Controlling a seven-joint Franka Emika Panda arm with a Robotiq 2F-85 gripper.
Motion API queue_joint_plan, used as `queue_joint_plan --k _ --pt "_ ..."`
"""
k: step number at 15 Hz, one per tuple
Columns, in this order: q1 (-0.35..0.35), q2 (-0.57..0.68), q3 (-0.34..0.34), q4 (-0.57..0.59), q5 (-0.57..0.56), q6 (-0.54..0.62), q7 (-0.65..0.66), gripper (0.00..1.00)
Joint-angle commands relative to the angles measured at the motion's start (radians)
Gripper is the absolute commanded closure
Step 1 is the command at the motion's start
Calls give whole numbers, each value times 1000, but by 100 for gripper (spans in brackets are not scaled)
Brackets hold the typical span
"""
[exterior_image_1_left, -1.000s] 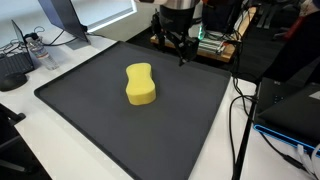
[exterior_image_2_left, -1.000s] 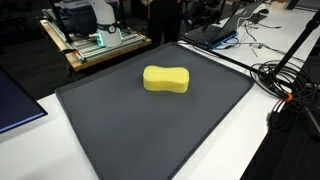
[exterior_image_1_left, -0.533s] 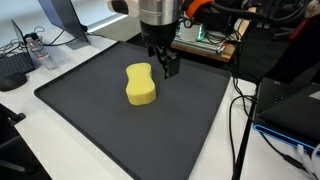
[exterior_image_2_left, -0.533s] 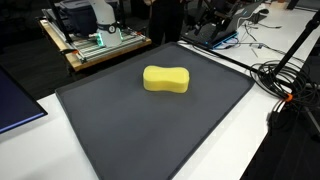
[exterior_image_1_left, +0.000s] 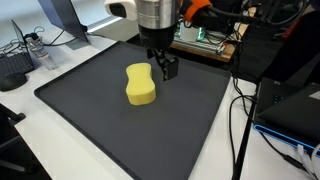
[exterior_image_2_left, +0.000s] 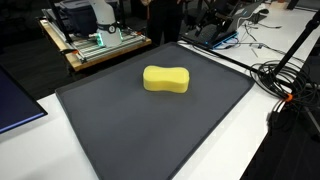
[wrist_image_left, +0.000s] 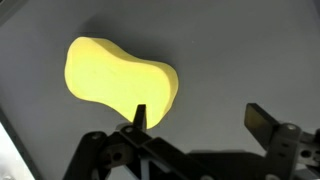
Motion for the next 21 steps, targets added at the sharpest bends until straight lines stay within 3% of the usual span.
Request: queue_joint_plan --k 1,7,11,15,21 --pt "6 48 -19 96 59 -13 82 0" --pt "13 190 -68 329 69 -84 344 0" --pt "-16 278 -97 448 75 -147 440 0" --pt "-75 337 -100 526 107 -198 433 0" --pt "-223 334 -60 511 235 -153 351 0"
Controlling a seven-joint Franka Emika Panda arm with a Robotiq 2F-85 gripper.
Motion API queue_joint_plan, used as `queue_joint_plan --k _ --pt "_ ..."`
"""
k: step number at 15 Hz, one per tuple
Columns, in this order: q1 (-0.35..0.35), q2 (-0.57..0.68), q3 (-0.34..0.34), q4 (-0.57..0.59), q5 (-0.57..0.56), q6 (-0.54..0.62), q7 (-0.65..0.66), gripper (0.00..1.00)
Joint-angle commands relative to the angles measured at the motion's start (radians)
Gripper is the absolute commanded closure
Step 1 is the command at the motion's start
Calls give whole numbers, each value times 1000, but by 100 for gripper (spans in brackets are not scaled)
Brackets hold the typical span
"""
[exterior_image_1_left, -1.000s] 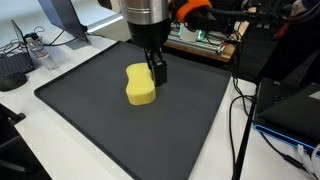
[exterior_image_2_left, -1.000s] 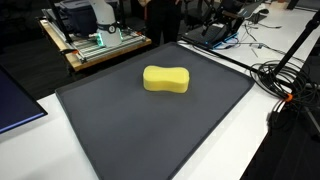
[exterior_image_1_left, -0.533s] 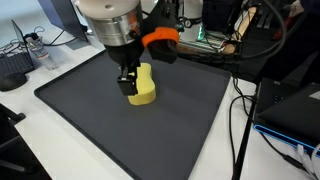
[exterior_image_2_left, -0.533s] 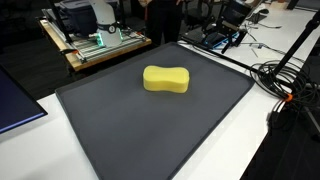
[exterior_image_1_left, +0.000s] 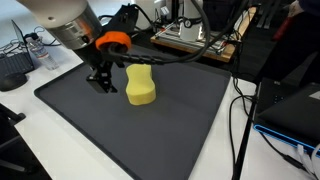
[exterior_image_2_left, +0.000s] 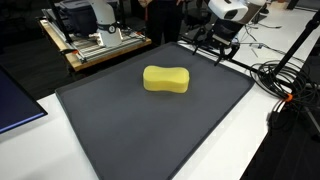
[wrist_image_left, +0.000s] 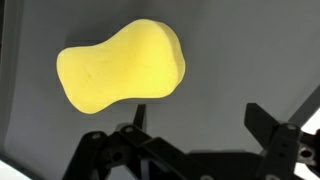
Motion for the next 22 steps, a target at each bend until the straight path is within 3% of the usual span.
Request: queue_joint_plan --k 1,7,16,22 --pt "-91 8 31 20 91 18 -50 0" --pt "-216 -27 59 -52 175 97 -226 0" --pt "-356 -42 85 -86 255 40 -403 0" --pt "-410 -167 105 -317 270 87 -597 0"
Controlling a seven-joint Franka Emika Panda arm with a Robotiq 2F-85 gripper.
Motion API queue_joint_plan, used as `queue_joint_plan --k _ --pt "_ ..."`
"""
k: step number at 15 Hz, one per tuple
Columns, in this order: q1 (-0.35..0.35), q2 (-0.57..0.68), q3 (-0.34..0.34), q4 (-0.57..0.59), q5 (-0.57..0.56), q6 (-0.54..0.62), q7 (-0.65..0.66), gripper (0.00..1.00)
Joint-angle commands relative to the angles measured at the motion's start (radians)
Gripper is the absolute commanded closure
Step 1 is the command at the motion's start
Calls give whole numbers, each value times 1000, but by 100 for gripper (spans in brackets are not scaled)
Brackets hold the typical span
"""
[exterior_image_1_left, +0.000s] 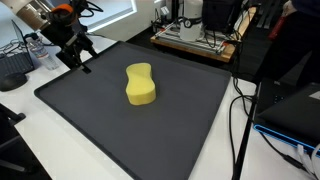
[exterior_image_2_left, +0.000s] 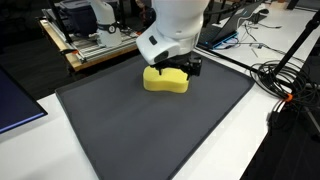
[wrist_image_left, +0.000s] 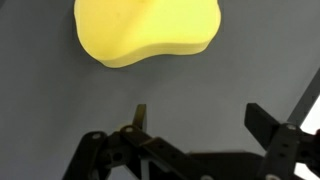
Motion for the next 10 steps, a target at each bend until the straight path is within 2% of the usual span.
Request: queue_joint_plan --k 1,3,4,7,10 --pt "-45 -149 28 -234 39 52 -131 0" --pt "-57 -208 26 -317 45 68 -185 0" --pt "-21 -238 -40 -352 86 71 -223 0" --pt "-1 -342 -78 -478 111 114 -300 0" --pt "29 -451 -105 -604 89 187 -377 0"
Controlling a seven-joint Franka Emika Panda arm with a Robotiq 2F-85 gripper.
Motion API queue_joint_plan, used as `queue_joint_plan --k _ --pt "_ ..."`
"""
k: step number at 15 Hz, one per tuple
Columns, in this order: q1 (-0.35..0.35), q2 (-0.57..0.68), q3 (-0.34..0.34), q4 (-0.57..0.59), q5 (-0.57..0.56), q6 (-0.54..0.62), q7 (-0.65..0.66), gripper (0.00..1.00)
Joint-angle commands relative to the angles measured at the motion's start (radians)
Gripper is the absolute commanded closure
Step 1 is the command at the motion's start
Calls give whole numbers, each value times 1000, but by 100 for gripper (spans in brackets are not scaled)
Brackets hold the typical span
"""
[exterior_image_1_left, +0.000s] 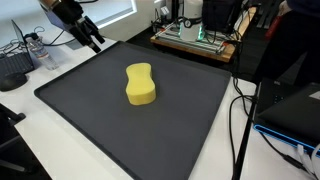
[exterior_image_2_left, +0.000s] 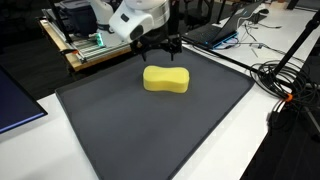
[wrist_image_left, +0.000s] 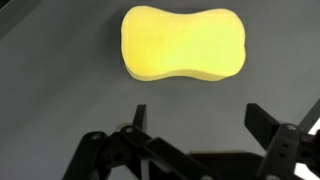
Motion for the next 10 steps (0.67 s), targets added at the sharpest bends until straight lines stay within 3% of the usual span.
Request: queue_joint_plan --k 1,10 --pt "51 -187 -45 -237 9 113 -107 0" --pt "155 -547 -39 -670 -61 368 -333 0"
